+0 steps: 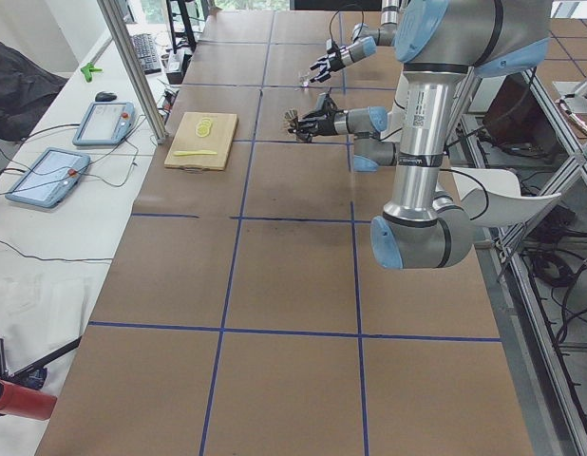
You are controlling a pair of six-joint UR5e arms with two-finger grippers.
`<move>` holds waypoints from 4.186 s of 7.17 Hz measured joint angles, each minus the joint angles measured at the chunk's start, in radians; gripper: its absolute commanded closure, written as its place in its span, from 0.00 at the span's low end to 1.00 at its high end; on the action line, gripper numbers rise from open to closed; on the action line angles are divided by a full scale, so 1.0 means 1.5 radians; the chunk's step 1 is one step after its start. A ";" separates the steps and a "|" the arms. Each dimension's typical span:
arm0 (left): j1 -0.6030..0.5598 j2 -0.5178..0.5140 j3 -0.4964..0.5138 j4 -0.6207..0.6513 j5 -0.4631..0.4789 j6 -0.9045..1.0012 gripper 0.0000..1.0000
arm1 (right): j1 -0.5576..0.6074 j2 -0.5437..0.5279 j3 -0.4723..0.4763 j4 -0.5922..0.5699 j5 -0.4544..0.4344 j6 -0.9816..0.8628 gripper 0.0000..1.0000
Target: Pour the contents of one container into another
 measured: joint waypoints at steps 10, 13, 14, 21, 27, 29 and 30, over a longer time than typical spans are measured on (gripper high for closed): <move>-0.001 0.001 0.002 0.000 0.000 0.000 1.00 | 0.058 0.072 -0.054 0.001 0.008 -0.026 0.05; -0.001 0.001 0.002 0.000 0.000 0.000 1.00 | 0.059 0.073 -0.054 0.001 0.014 -0.026 0.08; -0.001 0.002 0.002 0.000 0.000 0.000 1.00 | 0.060 0.073 -0.054 0.001 0.018 -0.026 0.09; -0.001 0.007 0.003 0.000 0.000 0.000 1.00 | 0.067 0.073 -0.058 0.001 0.027 -0.026 1.00; 0.006 -0.001 0.020 0.000 -0.001 0.003 1.00 | 0.090 0.073 -0.027 0.108 0.065 -0.161 1.00; 0.012 -0.037 0.059 -0.001 -0.002 0.023 1.00 | 0.092 0.075 0.032 0.111 0.066 -0.310 1.00; 0.016 -0.062 0.082 -0.001 -0.002 0.030 1.00 | 0.095 0.082 0.053 0.111 0.066 -0.363 1.00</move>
